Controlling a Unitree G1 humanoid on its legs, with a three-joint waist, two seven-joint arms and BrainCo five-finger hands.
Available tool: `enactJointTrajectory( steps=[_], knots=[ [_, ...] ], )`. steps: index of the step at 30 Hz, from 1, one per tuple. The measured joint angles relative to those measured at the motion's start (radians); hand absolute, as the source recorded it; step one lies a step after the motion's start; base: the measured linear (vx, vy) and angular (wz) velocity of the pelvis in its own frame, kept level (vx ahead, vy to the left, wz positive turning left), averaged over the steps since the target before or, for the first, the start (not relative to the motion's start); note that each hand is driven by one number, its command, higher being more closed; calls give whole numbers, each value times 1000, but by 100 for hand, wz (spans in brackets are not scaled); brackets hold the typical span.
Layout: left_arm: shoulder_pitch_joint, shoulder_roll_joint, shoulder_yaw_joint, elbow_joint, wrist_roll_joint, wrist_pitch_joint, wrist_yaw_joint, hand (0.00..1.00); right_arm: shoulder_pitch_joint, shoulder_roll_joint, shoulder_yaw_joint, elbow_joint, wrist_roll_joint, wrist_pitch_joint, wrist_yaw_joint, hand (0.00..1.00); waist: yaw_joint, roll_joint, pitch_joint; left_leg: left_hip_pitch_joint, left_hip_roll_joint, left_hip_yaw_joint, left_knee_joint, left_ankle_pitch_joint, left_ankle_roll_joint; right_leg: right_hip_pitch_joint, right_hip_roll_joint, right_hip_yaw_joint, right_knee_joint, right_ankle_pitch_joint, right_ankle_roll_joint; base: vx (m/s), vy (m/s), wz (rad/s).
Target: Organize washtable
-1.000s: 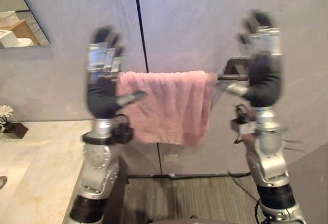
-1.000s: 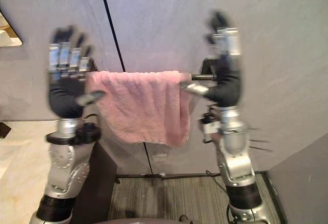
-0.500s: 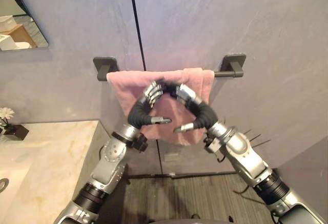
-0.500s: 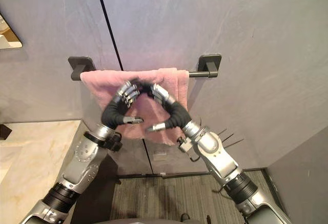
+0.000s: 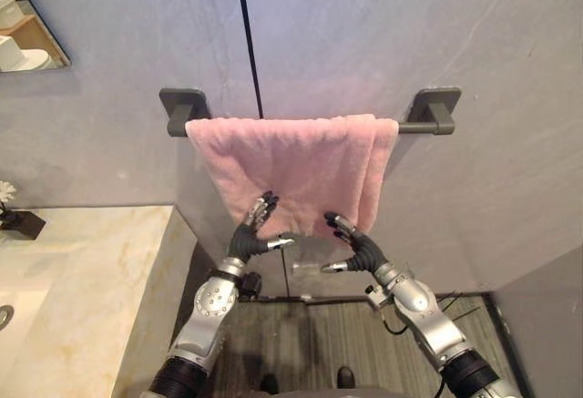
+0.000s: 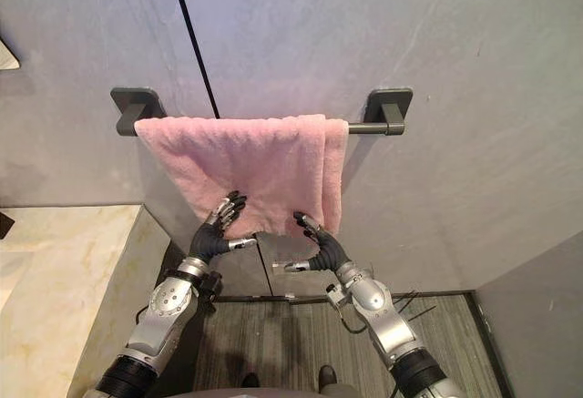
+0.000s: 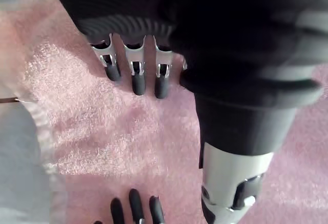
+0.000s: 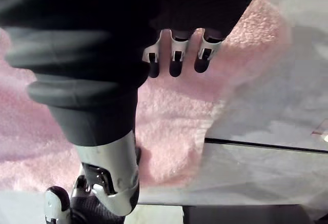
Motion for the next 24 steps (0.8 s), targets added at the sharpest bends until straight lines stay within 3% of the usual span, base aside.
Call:
enactJointTrajectory(
  steps=[5, 13, 21, 24],
  knots=[
    [33, -31, 97, 0, 38, -1, 59, 0, 61, 66, -164, -24, -14, -1, -42, 0, -9, -6, 3, 9, 4, -8, -1, -1, 0, 16, -1, 1, -9, -2, -2, -52, -10, 4],
    [66, -41, 283, 0, 33, -6, 125, 0, 152, 86, -421, -133, 8, -29, -116, 0, -10, -18, 5, 11, 8, -2, -4, -1, -1, 19, -3, 7, -19, 0, -5, -23, -5, -1],
    [113, -79, 353, -3, 22, -23, 120, 0, 208, 112, -509, -137, 5, -36, -121, 0, -11, -19, 5, 15, 14, 12, -3, -7, -3, 20, 2, 16, -22, 1, -6, -1, -8, -3],
    [167, -80, 359, -3, -2, -23, 87, 0, 258, 125, -531, -130, -26, -36, -120, 0, -11, -18, 5, 16, 14, 10, -2, -7, -4, 23, 2, 5, -22, 1, -5, 0, 0, 0]
  ],
)
